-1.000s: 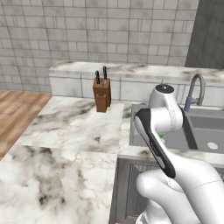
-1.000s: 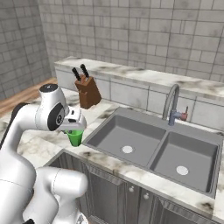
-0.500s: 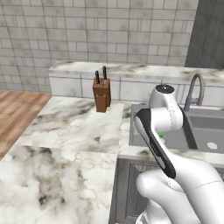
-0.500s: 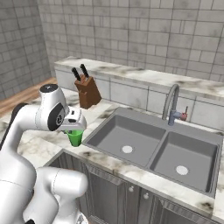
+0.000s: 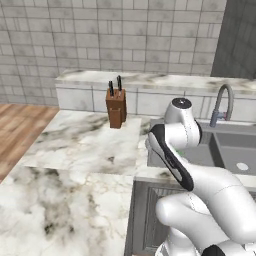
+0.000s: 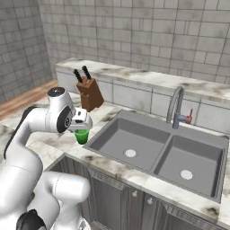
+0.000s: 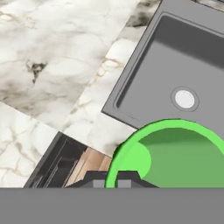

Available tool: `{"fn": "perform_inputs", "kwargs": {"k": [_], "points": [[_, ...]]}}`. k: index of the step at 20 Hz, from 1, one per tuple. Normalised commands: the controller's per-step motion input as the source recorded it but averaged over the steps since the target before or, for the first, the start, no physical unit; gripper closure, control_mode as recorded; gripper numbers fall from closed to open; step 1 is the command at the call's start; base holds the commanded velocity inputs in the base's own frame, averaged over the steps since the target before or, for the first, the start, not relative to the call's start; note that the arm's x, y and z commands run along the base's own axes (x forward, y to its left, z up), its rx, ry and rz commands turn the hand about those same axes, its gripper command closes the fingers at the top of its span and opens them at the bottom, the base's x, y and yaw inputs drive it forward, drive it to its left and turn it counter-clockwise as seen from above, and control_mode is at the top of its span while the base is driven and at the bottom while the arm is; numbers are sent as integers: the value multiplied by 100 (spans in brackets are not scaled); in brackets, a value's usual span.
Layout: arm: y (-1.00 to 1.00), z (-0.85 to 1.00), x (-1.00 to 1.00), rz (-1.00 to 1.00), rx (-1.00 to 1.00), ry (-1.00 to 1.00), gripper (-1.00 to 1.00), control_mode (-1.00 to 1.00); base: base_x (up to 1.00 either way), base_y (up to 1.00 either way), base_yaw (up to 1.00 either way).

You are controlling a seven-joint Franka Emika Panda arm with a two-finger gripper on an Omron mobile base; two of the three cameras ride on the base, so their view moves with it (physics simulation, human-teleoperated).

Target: Pick the cup and bowl from the counter and place them on the counter next to the sink.

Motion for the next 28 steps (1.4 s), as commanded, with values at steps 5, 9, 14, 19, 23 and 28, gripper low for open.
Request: {"fn": "perform_inputs", "kwargs": {"k": [5, 9, 14, 19, 23, 28], "points": [[13, -32, 35, 0, 0, -11, 100, -100, 0, 0, 0], [45, -42, 23, 0, 0, -1, 100, -100, 0, 0, 0], [44, -10, 44, 0, -2, 0, 100, -100, 0, 0, 0], [31, 0, 55, 0, -3, 2, 100, -100, 0, 0, 0], [8, 0, 34, 1, 0, 8, 100, -100, 0, 0, 0], [0, 0, 0, 7, 0, 23, 100, -100, 0, 0, 0]]}}
